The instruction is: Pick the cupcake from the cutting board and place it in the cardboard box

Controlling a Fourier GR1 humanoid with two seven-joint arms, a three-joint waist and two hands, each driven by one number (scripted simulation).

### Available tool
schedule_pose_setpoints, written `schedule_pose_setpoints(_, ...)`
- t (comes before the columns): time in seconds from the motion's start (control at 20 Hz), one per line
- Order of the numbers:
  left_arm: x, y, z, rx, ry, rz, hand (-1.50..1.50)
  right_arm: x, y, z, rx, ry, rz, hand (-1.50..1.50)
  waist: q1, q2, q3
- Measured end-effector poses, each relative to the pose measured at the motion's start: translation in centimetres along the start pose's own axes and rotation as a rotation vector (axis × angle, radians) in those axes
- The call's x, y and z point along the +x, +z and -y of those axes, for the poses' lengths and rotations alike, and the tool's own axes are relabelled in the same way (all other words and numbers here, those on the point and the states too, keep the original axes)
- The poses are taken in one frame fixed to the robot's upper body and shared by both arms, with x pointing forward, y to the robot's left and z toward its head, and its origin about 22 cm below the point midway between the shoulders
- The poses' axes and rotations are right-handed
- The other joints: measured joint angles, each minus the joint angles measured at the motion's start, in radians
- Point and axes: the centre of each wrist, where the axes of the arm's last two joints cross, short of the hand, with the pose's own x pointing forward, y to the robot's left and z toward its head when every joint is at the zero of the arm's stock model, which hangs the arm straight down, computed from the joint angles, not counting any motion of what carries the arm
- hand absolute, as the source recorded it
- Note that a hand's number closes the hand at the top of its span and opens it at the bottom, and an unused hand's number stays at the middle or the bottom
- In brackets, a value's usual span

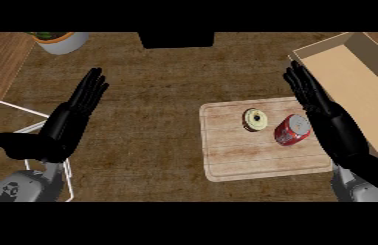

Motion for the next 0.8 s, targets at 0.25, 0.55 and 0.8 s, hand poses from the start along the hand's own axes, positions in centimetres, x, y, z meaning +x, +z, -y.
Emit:
schedule_pose_setpoints(0.25,0.7,-0.7,-0.8,-0.021,-0.15,0.026,0.0,3.1,-1.1,5.2,-0.127,0.073,0.033,-1.5,0.009,-0.008,-0.013)
schedule_pose_setpoints(0.55,0.7,-1.5,-1.6,-0.06,-0.265,0.037,0.0,4.2,-0.4,11.8,-0.19,0.36,-0.113,-1.5,0.014,-0.006,-0.018)
schedule_pose_setpoints(0.8,-0.2,-1.4,-1.9,-0.074,-0.293,0.046,0.0,2.6,0.8,13.1,-0.084,0.526,-0.088,-1.5,0.025,-0.005,-0.018)
